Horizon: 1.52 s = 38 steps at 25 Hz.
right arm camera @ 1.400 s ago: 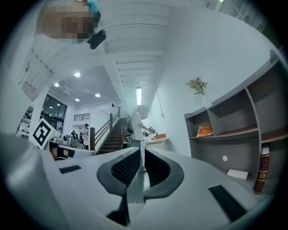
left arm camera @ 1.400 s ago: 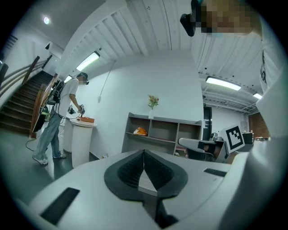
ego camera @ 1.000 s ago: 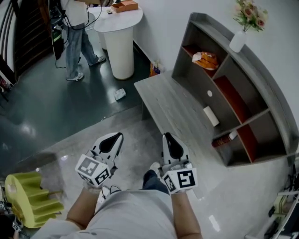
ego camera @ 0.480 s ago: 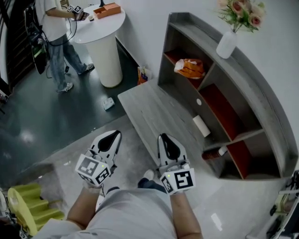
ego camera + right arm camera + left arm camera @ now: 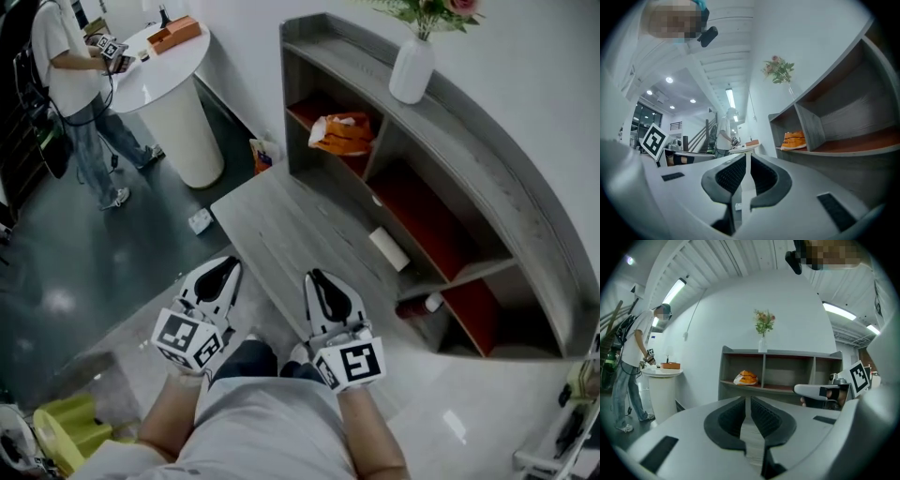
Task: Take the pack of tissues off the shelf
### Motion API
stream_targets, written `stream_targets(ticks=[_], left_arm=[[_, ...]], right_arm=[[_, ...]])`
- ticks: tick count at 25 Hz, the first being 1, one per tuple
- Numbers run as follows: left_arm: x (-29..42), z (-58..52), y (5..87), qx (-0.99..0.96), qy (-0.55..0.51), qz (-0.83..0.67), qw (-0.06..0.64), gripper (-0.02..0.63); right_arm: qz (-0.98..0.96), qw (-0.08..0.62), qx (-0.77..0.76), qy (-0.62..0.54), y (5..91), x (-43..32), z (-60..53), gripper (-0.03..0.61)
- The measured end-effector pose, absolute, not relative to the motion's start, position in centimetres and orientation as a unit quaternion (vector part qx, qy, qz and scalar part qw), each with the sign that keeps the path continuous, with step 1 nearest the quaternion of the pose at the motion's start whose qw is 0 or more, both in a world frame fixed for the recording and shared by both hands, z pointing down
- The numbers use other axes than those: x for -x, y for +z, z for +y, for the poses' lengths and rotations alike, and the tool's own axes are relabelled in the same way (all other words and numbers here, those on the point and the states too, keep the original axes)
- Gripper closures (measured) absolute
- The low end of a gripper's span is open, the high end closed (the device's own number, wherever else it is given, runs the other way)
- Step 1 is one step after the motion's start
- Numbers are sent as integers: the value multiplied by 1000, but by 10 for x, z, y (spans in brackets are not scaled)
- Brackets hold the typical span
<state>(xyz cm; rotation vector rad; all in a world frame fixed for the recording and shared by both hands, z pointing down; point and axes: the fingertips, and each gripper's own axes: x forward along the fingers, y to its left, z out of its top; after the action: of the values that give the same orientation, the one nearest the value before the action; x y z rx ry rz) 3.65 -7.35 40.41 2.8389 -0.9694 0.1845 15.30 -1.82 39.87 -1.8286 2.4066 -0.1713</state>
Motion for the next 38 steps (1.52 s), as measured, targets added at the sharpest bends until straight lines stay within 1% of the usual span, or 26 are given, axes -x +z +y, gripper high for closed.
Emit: stream_targets(ticks=[4,18,21,27,30,33,38], left_arm=[[-55,-94,406,-947,65,-306,68,586],[-143,-208,411,-972,81,-209,66,522],[-162,-229,412,-978,82,-183,63,514],[-196,-265,415,-984,87,-151,46,509],[-212,-280,418,-984,91,-146,37,502],[-227,-291,422,-986,94,-135,38,485],[-248,-302,429,-986,102,-127,26,450]], right_arm=[[781,54,620,-60,401,-167,-25,538],[694,45,716,-61,397,-221,-76,538],[670,46,739,-56,396,-228,-83,538],[627,26,777,-55,400,-240,-87,538],[598,31,799,-52,398,-247,-86,538],[571,38,819,-52,397,-253,-86,538],[542,31,838,-52,402,-258,-81,538]])
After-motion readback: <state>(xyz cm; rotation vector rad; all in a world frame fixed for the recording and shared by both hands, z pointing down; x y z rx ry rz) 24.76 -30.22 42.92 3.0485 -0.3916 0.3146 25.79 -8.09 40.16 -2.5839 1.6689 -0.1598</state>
